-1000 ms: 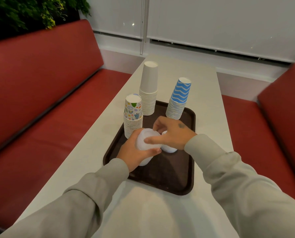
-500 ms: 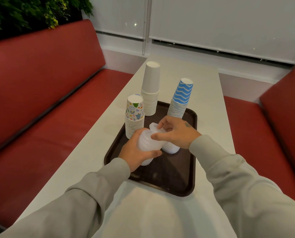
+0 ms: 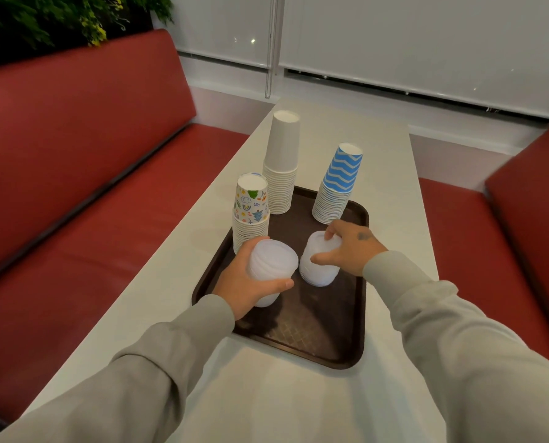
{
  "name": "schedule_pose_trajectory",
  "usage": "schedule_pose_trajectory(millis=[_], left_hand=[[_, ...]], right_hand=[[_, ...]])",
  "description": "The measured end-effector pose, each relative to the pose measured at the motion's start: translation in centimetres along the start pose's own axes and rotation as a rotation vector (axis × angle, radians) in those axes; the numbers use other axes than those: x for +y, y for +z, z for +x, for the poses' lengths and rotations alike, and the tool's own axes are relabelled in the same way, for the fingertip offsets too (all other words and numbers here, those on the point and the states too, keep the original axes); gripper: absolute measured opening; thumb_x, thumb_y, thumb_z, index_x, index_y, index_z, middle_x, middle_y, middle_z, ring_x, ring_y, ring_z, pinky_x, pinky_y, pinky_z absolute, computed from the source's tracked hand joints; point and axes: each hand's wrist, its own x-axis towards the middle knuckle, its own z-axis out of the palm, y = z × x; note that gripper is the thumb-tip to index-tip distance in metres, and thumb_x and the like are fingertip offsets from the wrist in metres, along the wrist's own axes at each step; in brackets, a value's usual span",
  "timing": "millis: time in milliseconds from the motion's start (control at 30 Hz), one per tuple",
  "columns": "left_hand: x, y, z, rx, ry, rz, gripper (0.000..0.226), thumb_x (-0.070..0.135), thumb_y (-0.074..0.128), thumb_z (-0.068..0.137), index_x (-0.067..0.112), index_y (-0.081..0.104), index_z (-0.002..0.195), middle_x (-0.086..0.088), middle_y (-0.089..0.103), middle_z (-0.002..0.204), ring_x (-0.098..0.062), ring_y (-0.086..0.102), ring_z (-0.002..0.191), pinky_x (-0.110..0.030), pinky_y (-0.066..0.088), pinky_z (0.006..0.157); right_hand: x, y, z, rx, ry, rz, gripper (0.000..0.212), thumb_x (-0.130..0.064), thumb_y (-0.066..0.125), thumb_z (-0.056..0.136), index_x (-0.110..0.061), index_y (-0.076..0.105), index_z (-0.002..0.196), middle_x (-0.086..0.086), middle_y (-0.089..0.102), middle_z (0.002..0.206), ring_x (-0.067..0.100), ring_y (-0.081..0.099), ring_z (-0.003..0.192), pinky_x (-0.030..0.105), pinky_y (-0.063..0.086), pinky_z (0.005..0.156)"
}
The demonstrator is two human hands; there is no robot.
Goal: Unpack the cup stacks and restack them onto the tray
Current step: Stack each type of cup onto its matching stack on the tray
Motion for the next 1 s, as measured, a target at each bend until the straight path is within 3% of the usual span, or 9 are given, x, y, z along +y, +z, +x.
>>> schedule_pose_trajectory(millis=[333,533,700,767,867,1000], left_hand=[[0.1,0.2,0.0,-0.003,0.002,0.011,0.085,0.032,0.087,0.074,0.045,0.031,0.137,0.014,0.040,0.134,-0.013,0.038,0.125,-0.041,0.040,0.110],[0.6,0.2,0.0,-0.013,0.009,0.023,0.084,0.032,0.086,0.075,0.046,0.030,0.135,0.014,0.039,0.135,-0.013,0.037,0.127,-0.044,0.038,0.112],[1.0,0.2,-0.1,-0.029,0.023,0.033,0.082,0.033,0.086,0.075,0.048,0.031,0.134,0.015,0.040,0.134,-0.013,0.038,0.125,-0.042,0.040,0.109],[1.1,0.3,-0.3,-0.038,0.032,0.009,0.081,0.032,0.087,0.074,0.048,0.034,0.133,0.018,0.044,0.129,-0.013,0.041,0.124,-0.042,0.043,0.107],[1.8,0.6,-0.4,-0.053,0.054,-0.015,0.076,0.028,0.087,0.074,0.050,0.038,0.128,0.029,0.048,0.116,-0.009,0.049,0.116,-0.040,0.046,0.105],[2.6,0.7,-0.5,-0.064,0.060,0.000,0.077,0.032,0.085,0.076,0.045,0.036,0.135,0.030,0.045,0.114,-0.010,0.046,0.116,-0.040,0.042,0.106]], right_hand=[[0.2,1.0,0.2,-0.005,0.048,-0.016,0.050,-0.054,0.075,0.080,-0.030,0.046,0.112,0.003,0.054,0.126,0.023,0.048,0.102,0.031,0.045,0.083],[0.0,0.9,-0.3,-0.024,0.061,0.042,0.055,-0.057,0.075,0.079,-0.030,0.044,0.114,0.001,0.052,0.120,0.023,0.051,0.102,0.031,0.047,0.082],[-2.4,-1.0,-1.8,0.230,-0.084,0.211,0.040,-0.056,0.070,0.085,-0.026,0.052,0.106,-0.006,0.056,0.114,0.014,0.054,0.102,0.028,0.044,0.081],[-3.9,-1.6,-2.5,0.151,-0.143,0.318,0.039,-0.058,0.071,0.082,-0.027,0.056,0.100,-0.011,0.063,0.107,0.008,0.060,0.098,0.025,0.047,0.078],[-5.6,-1.5,-3.3,-0.093,-0.215,0.197,0.045,-0.063,0.076,0.073,-0.030,0.059,0.098,-0.011,0.064,0.104,0.011,0.061,0.101,0.032,0.052,0.087],[-6.7,-0.8,-3.4,-0.129,-0.207,0.079,0.049,-0.061,0.079,0.068,-0.031,0.057,0.101,-0.008,0.059,0.109,0.017,0.057,0.102,0.039,0.052,0.092]])
